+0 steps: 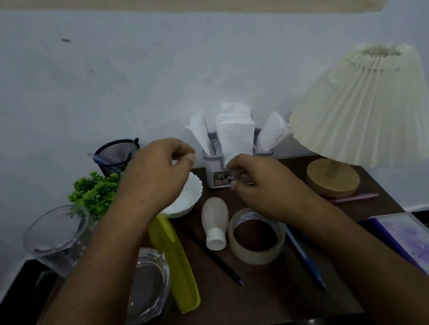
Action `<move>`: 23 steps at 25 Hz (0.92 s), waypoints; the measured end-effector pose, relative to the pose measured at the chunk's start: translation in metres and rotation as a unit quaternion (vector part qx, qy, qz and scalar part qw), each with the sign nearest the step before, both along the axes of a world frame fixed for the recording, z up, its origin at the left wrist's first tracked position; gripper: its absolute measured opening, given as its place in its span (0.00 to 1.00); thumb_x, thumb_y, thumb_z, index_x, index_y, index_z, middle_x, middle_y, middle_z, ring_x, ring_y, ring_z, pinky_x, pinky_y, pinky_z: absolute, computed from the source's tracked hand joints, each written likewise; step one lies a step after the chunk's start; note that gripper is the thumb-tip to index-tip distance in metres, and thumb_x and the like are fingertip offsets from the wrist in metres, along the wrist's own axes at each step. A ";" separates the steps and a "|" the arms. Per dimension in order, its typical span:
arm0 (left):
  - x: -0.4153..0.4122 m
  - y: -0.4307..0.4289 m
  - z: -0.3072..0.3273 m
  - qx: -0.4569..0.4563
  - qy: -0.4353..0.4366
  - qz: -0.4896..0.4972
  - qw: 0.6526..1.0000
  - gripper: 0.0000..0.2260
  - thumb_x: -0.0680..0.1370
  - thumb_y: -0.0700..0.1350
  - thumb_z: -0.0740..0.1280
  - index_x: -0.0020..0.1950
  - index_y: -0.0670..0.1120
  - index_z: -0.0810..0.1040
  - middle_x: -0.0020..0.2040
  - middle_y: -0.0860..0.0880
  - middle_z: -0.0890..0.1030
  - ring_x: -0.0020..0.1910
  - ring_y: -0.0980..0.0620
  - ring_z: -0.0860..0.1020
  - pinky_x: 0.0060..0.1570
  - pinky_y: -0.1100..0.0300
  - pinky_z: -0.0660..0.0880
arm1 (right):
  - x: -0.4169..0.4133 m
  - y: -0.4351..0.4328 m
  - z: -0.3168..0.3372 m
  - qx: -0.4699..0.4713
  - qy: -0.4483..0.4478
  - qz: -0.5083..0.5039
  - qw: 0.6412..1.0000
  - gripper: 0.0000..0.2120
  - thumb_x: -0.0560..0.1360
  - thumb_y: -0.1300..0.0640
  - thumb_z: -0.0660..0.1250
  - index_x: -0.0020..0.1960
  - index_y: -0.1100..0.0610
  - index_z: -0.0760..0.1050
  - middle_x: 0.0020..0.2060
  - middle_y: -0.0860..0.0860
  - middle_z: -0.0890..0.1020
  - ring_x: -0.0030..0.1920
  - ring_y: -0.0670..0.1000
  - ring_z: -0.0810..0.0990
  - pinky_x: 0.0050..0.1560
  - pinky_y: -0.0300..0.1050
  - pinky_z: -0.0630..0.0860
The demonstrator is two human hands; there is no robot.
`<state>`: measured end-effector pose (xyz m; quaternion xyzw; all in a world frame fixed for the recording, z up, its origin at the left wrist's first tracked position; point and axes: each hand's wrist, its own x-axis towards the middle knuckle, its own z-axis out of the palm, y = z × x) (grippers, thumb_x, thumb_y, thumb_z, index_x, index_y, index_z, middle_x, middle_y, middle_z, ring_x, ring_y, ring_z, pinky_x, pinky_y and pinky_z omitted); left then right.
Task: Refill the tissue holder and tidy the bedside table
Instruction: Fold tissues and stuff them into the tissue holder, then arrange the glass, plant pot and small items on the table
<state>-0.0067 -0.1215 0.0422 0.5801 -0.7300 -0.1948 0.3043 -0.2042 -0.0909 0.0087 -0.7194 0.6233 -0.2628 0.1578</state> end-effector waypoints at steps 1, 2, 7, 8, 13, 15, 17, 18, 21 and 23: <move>0.007 0.004 0.006 -0.007 0.007 0.008 1.000 0.10 0.81 0.50 0.65 0.59 0.53 0.83 0.52 0.56 0.83 0.51 0.53 0.82 0.55 0.50 0.79 | 0.009 0.000 0.001 0.004 -0.010 0.011 1.000 0.18 0.79 0.56 0.66 0.69 0.53 0.74 0.61 0.51 0.82 0.60 0.50 0.80 0.62 0.52 0.78; 0.014 0.008 0.012 -0.015 0.016 0.015 1.000 0.09 0.81 0.49 0.65 0.58 0.53 0.83 0.50 0.56 0.83 0.50 0.53 0.81 0.54 0.51 0.79 | 0.017 0.000 0.001 0.005 -0.019 0.022 1.000 0.18 0.79 0.56 0.66 0.69 0.53 0.74 0.61 0.51 0.82 0.60 0.50 0.80 0.62 0.52 0.78; 0.048 0.027 0.040 -0.093 0.064 0.057 0.992 0.08 0.81 0.50 0.65 0.55 0.54 0.83 0.48 0.57 0.83 0.46 0.55 0.81 0.48 0.57 0.78 | 0.059 -0.001 -0.007 -0.030 0.028 0.080 0.996 0.18 0.79 0.52 0.67 0.69 0.50 0.75 0.62 0.49 0.80 0.59 0.50 0.80 0.60 0.52 0.78; 0.054 0.029 0.040 -0.087 0.073 0.056 0.992 0.08 0.81 0.50 0.65 0.55 0.54 0.83 0.48 0.56 0.84 0.47 0.55 0.81 0.49 0.56 0.78 | 0.066 -0.001 -0.010 -0.041 0.059 0.086 0.994 0.18 0.79 0.51 0.66 0.68 0.50 0.75 0.62 0.49 0.79 0.59 0.52 0.79 0.59 0.51 0.77; 0.070 0.033 0.034 -0.023 0.175 0.042 0.983 0.16 0.82 0.59 0.62 0.54 0.50 0.83 0.53 0.47 0.85 0.52 0.52 0.82 0.57 0.45 0.78 | 0.087 -0.003 -0.021 -0.124 0.208 0.089 0.966 0.13 0.77 0.53 0.66 0.60 0.51 0.82 0.54 0.53 0.82 0.55 0.59 0.79 0.54 0.54 0.76; 0.076 0.033 0.038 -0.010 0.238 0.055 0.970 0.19 0.82 0.62 0.61 0.56 0.50 0.83 0.55 0.52 0.83 0.55 0.56 0.79 0.59 0.49 0.76 | 0.093 -0.004 -0.024 -0.132 0.251 0.091 0.955 0.12 0.77 0.55 0.64 0.56 0.51 0.84 0.51 0.52 0.83 0.52 0.58 0.80 0.52 0.53 0.77; 0.084 0.031 0.039 0.014 0.267 0.059 0.962 0.19 0.81 0.65 0.58 0.58 0.55 0.82 0.60 0.56 0.81 0.61 0.56 0.78 0.61 0.52 0.75 | 0.095 -0.004 -0.028 -0.131 0.255 0.087 0.954 0.12 0.77 0.55 0.64 0.55 0.50 0.84 0.49 0.51 0.84 0.51 0.57 0.79 0.50 0.51 0.76; 0.087 0.030 0.038 0.023 0.268 0.057 0.962 0.20 0.81 0.66 0.57 0.58 0.57 0.82 0.61 0.56 0.81 0.62 0.55 0.78 0.62 0.52 0.74 | 0.095 -0.005 -0.029 -0.131 0.239 0.080 0.959 0.11 0.77 0.55 0.65 0.54 0.50 0.85 0.49 0.51 0.84 0.51 0.57 0.78 0.49 0.51 0.76; 0.087 0.028 0.036 0.040 0.272 0.046 0.960 0.21 0.80 0.68 0.56 0.56 0.58 0.82 0.60 0.56 0.81 0.61 0.54 0.79 0.66 0.49 0.73 | 0.095 -0.009 -0.030 -0.127 0.198 0.057 0.970 0.11 0.77 0.55 0.67 0.55 0.50 0.85 0.52 0.53 0.83 0.55 0.57 0.78 0.50 0.50 0.76; 0.085 0.028 0.037 0.054 0.279 0.037 0.958 0.22 0.80 0.68 0.55 0.57 0.58 0.82 0.60 0.55 0.82 0.61 0.55 0.79 0.67 0.47 0.73 | 0.096 -0.014 -0.031 -0.115 0.190 0.038 0.974 0.11 0.78 0.55 0.65 0.55 0.49 0.85 0.52 0.52 0.83 0.55 0.56 0.78 0.49 0.49 0.77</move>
